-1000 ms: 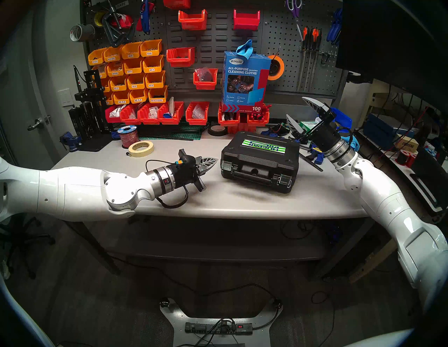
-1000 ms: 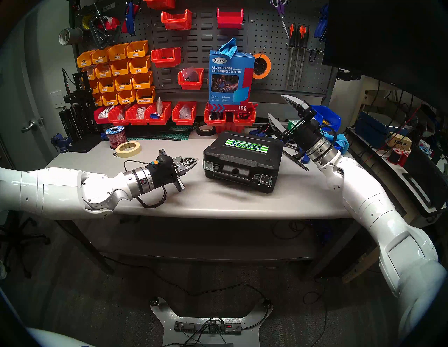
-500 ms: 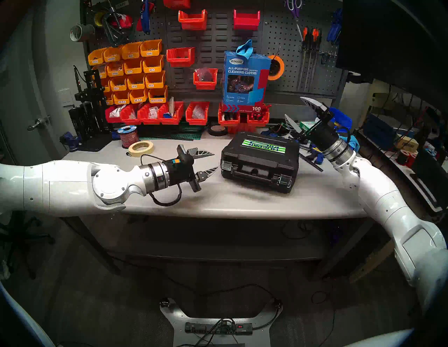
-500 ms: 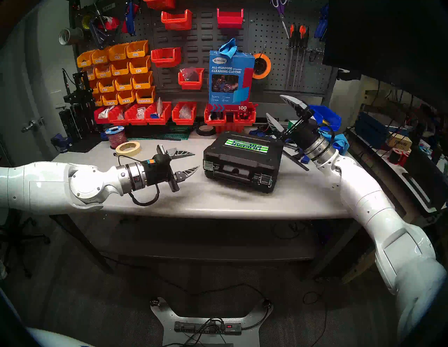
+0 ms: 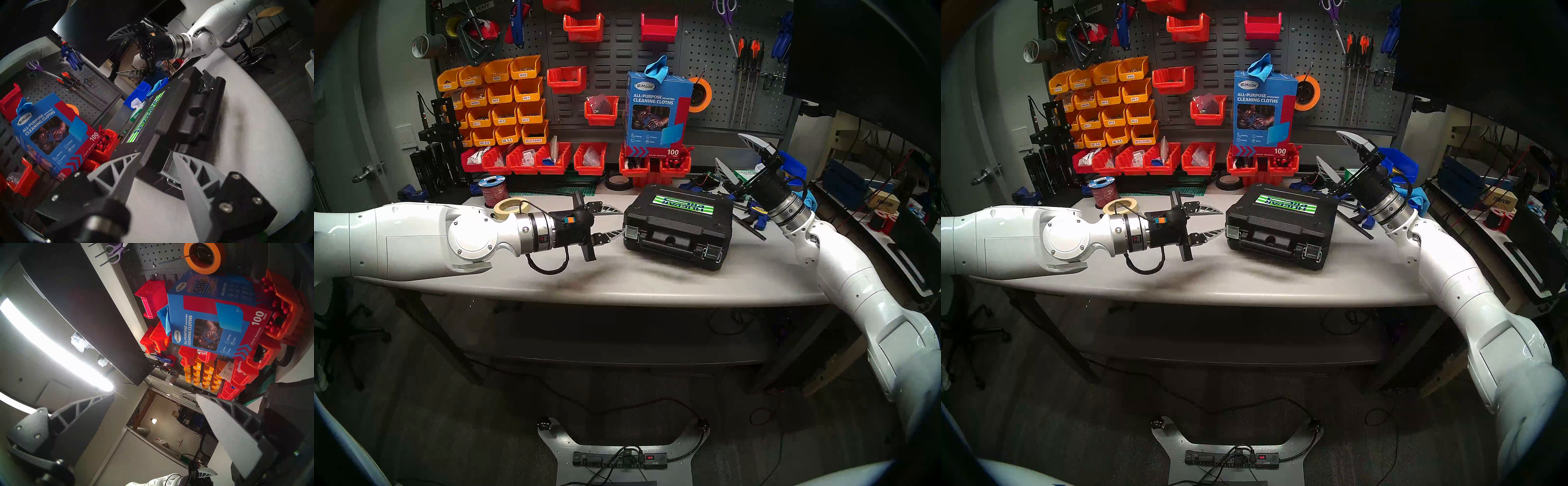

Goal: Open the tool box

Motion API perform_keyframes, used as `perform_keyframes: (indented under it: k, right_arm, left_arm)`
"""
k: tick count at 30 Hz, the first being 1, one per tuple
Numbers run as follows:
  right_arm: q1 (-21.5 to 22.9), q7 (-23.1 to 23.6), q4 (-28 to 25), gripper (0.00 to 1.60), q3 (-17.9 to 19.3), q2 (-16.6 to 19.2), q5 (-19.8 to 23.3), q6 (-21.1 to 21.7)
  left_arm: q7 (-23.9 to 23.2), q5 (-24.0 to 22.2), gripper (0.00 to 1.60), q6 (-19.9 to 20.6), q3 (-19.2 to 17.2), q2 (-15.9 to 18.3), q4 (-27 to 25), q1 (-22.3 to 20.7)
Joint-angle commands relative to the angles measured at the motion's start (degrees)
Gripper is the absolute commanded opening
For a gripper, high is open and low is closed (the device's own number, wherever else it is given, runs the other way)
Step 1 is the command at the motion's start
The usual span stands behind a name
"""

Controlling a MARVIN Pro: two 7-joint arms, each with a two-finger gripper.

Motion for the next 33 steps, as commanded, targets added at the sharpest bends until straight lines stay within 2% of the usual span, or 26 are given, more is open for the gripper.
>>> perform_keyframes:
  k: [1,11,23,33]
  right_arm:
    - [-0.7,0.3,-1.1,1.60,1.1,1.2,0.9,-0.9]
    - [-0.9,-0.3,-1.1,1.60,1.1,1.6,1.7,-1.4]
    - [0.2,-0.4,0.5,1.60,0.7,0.8,2.0,-1.3]
    - [0.8,-0.2,1.8,1.60,0.6,0.7,1.8,-0.9]
  left_arm:
    - [-3.2,1.2,0.82,0.6,-0.7,-2.1,0.9,-2.5]
    - [-5.4,3.1,0.77,0.8,-0.3,-2.6,2.8,-1.6]
    - [-4.1,3.4,0.71,0.8,-2.1,-7.3,7.4,-0.1]
    - [-5.0,3.4,0.72,1.0,-2.4,-9.1,7.7,-0.5]
